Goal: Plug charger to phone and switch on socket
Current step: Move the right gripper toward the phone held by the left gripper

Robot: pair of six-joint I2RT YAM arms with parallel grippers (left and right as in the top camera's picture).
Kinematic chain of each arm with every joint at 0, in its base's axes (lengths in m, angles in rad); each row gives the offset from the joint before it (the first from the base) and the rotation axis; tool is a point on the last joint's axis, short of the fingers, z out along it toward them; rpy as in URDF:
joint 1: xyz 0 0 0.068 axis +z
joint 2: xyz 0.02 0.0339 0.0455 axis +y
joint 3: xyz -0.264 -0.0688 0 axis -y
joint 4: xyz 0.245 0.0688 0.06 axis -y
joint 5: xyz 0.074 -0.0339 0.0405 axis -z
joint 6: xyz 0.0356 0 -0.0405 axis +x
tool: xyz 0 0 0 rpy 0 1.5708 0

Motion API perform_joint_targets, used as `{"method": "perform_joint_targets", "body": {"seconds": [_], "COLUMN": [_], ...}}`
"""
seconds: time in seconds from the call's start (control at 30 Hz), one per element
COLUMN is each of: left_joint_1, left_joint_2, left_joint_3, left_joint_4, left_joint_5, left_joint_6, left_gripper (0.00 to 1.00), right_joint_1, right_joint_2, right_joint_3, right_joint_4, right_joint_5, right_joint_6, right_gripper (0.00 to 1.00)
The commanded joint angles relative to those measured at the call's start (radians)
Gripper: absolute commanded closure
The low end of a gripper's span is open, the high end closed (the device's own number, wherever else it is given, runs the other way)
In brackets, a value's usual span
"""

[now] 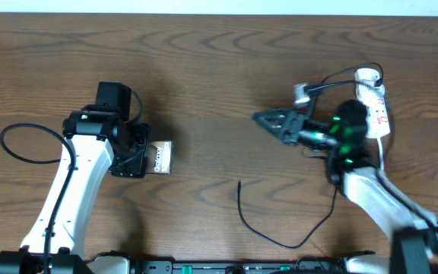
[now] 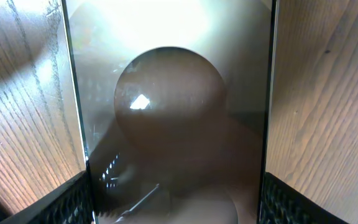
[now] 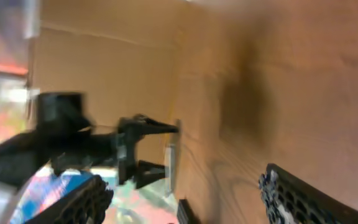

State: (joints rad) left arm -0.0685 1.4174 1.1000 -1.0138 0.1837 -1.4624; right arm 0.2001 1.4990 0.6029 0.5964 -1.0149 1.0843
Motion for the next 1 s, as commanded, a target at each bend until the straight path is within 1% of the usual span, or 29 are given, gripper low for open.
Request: {"method": "perform_joint_targets", "body": {"seconds": [0.0, 0.13, 0.2, 0.67, 0.83, 0.97], "left_joint_1": [0.0, 0.0, 0.0, -0.005, -0.045, -0.093], "left_joint_2": [-0.02, -0.02, -0.02, -0.02, -0.02, -0.02], "left_joint_3": [0.03, 0.03, 0.03, 0.028, 0.028, 0.028], "left_joint_4": [-0.003, -0.002, -0.003, -0.003, -0.003, -0.002], "left_joint_5": [-0.013, -0.013, -0.013, -0.019, -0.089, -0.127], "left_joint_6": [0.005, 0.005, 0.005, 0.005, 0.005, -0.023], "left_gripper": [0.93, 0.93, 0.93, 0.93, 0.93, 0.93], "right_joint_1": [0.082, 0.159, 0.196, 0.381, 0.423, 0.435], "right_joint_2": [0.119, 0.2, 0.209, 0.209, 0.209, 0.209], "right_joint_3": [0.005, 0.005, 0.006, 0.012, 0.012, 0.012], "right_joint_4": [0.072, 0.245, 0.284, 0.263, 0.263, 0.253], "right_joint_5": [0.031, 0.037, 0.06, 0.215, 0.266, 0.28], "right_joint_6": [0.102, 0.167, 0.188, 0.19, 0.19, 0.19], "right_gripper": [0.23, 0.23, 0.22, 0.22, 0.22, 0.22]}}
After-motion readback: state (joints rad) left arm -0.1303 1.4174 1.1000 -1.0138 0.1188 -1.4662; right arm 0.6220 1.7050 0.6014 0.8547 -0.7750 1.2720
